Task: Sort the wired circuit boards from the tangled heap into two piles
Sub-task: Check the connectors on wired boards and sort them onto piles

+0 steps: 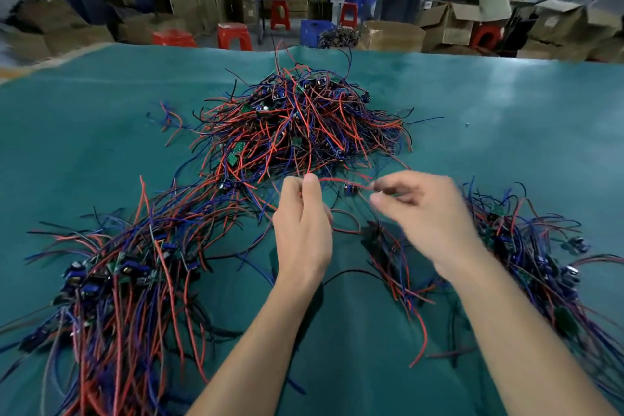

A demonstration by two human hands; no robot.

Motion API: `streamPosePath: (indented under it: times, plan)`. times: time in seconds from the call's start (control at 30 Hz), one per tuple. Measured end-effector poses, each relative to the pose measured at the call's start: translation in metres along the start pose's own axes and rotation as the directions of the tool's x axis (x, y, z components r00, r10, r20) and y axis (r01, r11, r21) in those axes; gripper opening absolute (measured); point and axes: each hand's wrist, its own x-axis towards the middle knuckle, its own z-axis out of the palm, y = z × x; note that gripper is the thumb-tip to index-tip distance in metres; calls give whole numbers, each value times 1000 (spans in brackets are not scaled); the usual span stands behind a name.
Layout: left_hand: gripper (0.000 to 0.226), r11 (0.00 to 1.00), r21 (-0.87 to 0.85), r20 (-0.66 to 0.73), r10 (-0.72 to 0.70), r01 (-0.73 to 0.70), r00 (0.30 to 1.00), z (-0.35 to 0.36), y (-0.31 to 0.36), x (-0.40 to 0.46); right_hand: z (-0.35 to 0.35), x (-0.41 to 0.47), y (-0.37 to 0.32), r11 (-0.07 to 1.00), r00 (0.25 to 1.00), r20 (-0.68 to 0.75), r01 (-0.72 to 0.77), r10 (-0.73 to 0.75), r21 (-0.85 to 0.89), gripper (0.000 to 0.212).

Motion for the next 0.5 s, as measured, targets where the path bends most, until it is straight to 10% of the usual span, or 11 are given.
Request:
streamPosePath:
  times: [0.23,0.5]
  plan:
    - [16,994,-109,339,17,21,940,7,4,-8,-16,-20,-4,643,988,-24,-81,154,761,19]
    - [22,897,-311,605,-68,315,793,3,12,-9,4,-32,1,945,995,-102,51,-19,322,30]
